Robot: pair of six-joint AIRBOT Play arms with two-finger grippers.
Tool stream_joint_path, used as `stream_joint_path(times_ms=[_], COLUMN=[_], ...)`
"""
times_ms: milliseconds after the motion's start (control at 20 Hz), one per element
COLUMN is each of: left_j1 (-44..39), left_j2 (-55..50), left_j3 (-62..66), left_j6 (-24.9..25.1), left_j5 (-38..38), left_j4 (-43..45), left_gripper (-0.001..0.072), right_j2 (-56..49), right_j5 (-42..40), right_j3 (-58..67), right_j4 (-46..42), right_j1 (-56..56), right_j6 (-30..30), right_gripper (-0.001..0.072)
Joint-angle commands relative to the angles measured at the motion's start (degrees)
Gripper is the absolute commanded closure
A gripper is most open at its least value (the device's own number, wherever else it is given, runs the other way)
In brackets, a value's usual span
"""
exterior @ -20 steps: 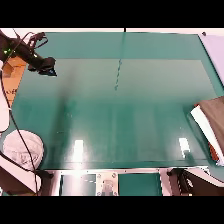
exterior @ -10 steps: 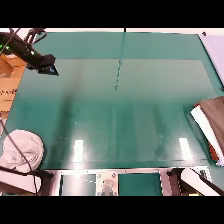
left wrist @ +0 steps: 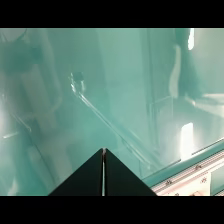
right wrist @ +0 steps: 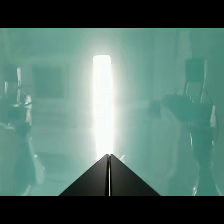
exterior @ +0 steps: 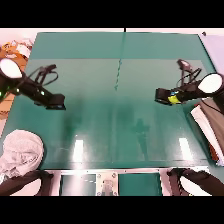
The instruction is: Fold the shirts.
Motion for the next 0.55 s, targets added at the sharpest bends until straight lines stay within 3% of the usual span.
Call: stream_joint_path(times_ms=[0, 500], left_j1=[-0.85, -0.85], left_j2=[3.21, 3.21], left_j3=[-6.47, -6.47], left_j6=[0.02, -0.04], left_j5=[2.91, 3.39], left_j4=[0.09, 0.0], left_gripper=[0.068, 0.0679], right_j2=[0.0, 0.0], right_j5=[-2.49, -2.49], right_j3=[-1.44, -1.44], right_j4=[-0.68, -0.68], right_j1=[5.79, 5.77], right_j6=[1.36, 1.36], right_gripper=[0.0697, 0.0697])
